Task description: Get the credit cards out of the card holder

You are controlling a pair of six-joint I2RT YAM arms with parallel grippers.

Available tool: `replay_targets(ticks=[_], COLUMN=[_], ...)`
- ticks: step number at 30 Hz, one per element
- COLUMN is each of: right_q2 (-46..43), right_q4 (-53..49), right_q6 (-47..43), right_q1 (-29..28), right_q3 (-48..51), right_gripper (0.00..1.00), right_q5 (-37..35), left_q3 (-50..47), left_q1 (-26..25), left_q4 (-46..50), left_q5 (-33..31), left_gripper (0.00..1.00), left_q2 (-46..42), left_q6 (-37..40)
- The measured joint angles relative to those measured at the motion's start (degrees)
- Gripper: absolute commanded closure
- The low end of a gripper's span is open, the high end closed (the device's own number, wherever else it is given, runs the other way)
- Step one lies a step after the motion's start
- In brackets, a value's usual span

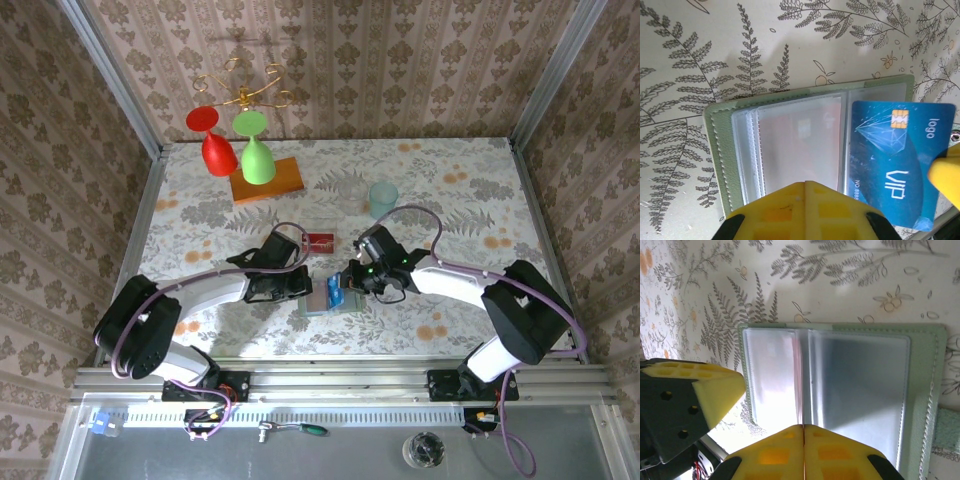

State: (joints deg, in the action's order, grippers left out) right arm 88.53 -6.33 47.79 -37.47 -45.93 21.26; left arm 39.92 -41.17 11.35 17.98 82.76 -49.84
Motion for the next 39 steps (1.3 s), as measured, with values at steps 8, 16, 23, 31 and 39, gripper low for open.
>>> replay_targets(ticks=[8,16,23,31,39], right_q2=[-0.04,3.65,10.32,16.72,24.11], right_q4=[-10.34,-21.81,-32.76,-42.49,-50.84], right_q6=[-8.63,-23.61,-40.11,-59.71,-78.07], right_q1=[0.04,0.17,0.17,0.17,0.17], right_q3=[-8.33,-19.91,-31.71,-42.97,-55.69], right_gripper=[0.91,0.90,0.91,0.94,1.00], right_q5=[-3.91,-6.23,-7.19,-6.56,-6.99], left_q3=[0.00,-0.55,-2.10,-3.67,-3.67], left_q1=[2.25,4.79,7.13,8.41,8.70], left_q4=[0.02,0.11,1.73,3.34,3.45], left_q5=[-0.35,-0.66,-0.92,-0.87,-0.87], left_gripper=[0.96,0.96,0.96,0.95,0.95], left_q2=[-2.69,-5.84,-10.19,-12.33,-12.44], left_q6=[0.15,0.20,0.20,0.22,0.59])
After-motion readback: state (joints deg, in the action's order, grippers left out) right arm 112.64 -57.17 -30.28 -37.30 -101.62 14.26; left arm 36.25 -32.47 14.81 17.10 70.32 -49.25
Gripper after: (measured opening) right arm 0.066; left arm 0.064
